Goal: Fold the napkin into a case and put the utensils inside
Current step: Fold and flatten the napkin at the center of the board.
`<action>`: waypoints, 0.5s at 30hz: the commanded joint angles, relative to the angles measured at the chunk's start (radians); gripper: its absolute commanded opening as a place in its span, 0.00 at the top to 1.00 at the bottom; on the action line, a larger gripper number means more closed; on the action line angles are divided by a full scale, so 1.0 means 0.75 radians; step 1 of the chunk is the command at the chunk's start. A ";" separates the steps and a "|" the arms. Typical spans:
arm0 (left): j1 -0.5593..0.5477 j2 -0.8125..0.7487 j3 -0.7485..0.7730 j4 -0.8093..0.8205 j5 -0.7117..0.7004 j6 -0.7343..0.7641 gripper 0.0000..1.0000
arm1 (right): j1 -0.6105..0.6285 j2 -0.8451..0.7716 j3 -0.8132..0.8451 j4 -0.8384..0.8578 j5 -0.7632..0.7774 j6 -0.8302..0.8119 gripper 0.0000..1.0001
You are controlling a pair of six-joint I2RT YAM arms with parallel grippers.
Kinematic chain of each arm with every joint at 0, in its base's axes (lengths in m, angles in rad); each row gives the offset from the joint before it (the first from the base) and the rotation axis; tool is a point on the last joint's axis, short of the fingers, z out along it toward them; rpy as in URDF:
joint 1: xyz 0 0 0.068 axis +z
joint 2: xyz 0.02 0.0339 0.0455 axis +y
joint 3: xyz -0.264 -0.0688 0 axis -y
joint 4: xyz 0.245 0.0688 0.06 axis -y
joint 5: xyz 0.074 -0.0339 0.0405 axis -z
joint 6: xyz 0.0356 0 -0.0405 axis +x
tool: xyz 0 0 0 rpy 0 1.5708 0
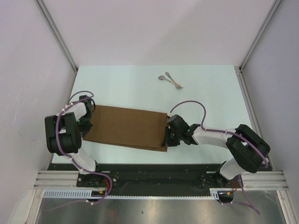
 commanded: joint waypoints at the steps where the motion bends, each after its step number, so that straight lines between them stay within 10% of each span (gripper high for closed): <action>1: 0.005 0.031 -0.001 0.036 -0.106 -0.016 1.00 | -0.004 0.057 -0.021 -0.048 -0.007 -0.030 1.00; 15: 0.003 0.077 0.019 0.021 -0.133 -0.028 1.00 | -0.024 0.098 -0.034 -0.029 -0.044 -0.042 1.00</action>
